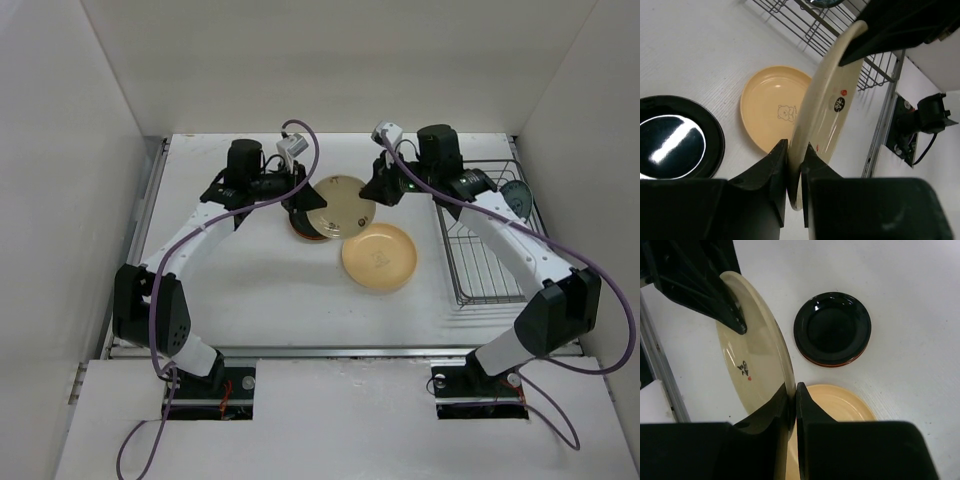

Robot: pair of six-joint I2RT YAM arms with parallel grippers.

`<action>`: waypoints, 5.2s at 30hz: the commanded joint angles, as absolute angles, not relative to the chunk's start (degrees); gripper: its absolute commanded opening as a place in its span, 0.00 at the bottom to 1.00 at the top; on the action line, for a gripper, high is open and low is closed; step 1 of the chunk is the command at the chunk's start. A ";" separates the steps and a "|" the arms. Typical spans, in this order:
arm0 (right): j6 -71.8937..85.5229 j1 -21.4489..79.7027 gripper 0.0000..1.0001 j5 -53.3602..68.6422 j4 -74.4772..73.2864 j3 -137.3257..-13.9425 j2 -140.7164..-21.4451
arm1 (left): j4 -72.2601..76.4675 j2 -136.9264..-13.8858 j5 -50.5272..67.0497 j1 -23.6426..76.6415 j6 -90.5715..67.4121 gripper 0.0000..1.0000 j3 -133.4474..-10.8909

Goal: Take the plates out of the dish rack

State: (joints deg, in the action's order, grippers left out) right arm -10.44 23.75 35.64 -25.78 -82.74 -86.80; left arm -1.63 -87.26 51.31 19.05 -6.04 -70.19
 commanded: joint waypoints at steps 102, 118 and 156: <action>-21.35 -17.84 0.63 -4.04 -12.14 -63.19 -78.05 | -13.54 -77.52 14.06 17.40 -14.50 1.00 -77.34; -22.94 -17.84 0.57 -5.89 -14.33 -67.41 -86.13 | -13.54 -77.52 15.64 17.40 -14.50 1.00 -77.34; -25.84 -18.37 0.07 -9.41 -14.41 -71.02 -92.02 | -13.01 -78.05 16.17 17.40 -14.50 1.00 -76.82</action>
State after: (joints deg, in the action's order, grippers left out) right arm -24.77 -18.00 -11.11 -14.41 -68.79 -92.47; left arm -15.00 -78.63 15.29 17.52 -14.04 -77.32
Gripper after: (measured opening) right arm 0.110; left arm 0.996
